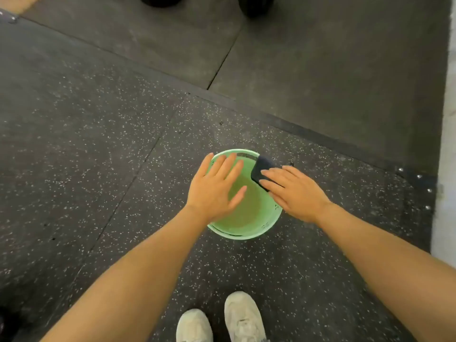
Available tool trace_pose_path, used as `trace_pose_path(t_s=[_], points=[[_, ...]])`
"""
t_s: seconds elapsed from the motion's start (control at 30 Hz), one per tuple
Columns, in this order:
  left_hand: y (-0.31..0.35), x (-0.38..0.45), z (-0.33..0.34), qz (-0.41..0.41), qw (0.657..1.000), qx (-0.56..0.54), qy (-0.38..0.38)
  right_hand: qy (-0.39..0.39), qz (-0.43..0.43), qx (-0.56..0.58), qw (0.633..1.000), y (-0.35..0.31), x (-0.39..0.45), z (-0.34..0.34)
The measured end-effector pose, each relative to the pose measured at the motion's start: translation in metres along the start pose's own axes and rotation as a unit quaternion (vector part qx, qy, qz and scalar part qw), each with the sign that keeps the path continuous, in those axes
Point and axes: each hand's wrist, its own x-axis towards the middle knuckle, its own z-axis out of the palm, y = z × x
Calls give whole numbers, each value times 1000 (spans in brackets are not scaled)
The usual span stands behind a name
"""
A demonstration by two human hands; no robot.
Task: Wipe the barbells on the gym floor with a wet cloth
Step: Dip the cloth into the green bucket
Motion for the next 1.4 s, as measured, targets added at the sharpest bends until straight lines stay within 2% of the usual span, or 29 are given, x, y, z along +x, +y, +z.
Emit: trace_pose_path(t_s=[0.07, 0.2, 0.33, 0.4, 0.5, 0.6, 0.63, 0.77, 0.87, 1.13, 1.27, 1.4], points=[[-1, 6, 13, 9, 1000, 6, -5, -8, -33, -36, 999, 13, 5, 9], [-5, 19, 43, 31, 999, 18, 36, 14, -123, -74, 990, 42, 20, 25], [-14, 36, 61, 44, 996, 28, 77, 26, -144, -63, 987, 58, 32, 33], [-16, 44, 66, 46, 994, 32, 91, 46, -114, -22, 992, 57, 35, 33], [-17, 47, 71, 49, 993, 35, 98, 63, -9, 16, 998, 43, 35, 31], [-13, 46, 69, 53, 993, 25, 98, 20, 77, 34, 996, 23, 37, 39], [-12, 46, 68, 53, 994, 20, 98, 21, 73, 25, 997, 18, 37, 41], [-14, 48, 64, 55, 993, 14, 100, 119, 12, -63, 991, 15, 36, 46], [-15, 45, 59, 50, 994, 13, 92, 123, -8, -88, 989, 17, 37, 49], [-16, 25, 9, 14, 999, 3, 39, 138, -24, -15, 990, 7, 40, -15], [-21, 21, -52, -10, 1000, -5, 11, 102, -14, 35, 994, -6, 47, -70], [-30, 20, -128, -30, 999, -13, -11, 104, -65, 1, 992, -20, 61, -144]])
